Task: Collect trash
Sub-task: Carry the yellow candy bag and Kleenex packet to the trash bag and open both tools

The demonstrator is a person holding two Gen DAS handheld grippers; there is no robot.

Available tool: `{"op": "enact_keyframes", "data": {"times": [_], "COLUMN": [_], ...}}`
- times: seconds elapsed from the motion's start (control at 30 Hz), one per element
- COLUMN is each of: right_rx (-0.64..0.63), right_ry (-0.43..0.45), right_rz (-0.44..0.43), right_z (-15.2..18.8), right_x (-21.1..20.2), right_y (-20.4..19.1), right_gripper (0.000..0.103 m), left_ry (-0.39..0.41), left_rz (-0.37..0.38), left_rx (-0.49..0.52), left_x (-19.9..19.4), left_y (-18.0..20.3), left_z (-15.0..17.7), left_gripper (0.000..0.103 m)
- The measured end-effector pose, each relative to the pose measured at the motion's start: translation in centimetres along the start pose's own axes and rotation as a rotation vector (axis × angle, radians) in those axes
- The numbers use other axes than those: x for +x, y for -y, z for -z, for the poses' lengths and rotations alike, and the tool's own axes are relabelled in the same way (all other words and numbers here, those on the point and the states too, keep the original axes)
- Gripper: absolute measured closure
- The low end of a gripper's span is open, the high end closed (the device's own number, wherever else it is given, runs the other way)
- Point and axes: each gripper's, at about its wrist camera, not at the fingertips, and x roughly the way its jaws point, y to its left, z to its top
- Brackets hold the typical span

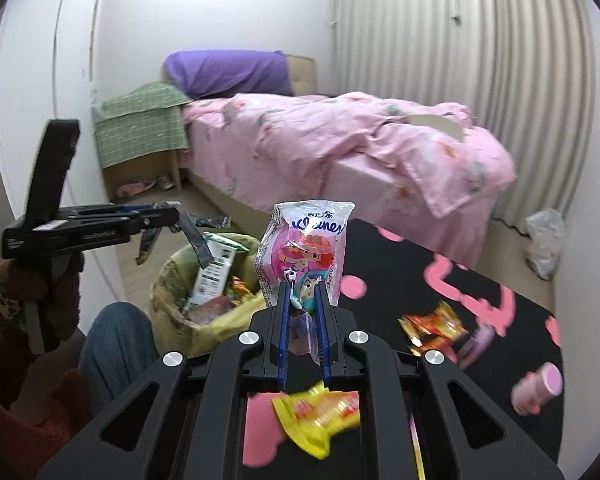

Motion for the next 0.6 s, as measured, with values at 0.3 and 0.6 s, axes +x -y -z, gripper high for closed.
{"op": "enact_keyframes", "data": {"times": [0.3,0.6], "right_rx": [0.004,-0.029], "right_ry": [-0.083,-0.196], "right_rz": [-0.101,-0.208], "right_z": [-2.3,-2.2], "right_x": [9.5,17.2], "right_y": [0.2,-1.6], "right_gripper": [0.09,0.09], "left_ry": [-0.175,-0.262], "left_rz": [-0.077,-0.17], "left_rx": [-0.056,-0.057], "left_x": [8.6,8.7], "left_y": [-4.8,-7.0], "left_z": [3.5,6.1], "left_gripper": [0.077,0.084]}}
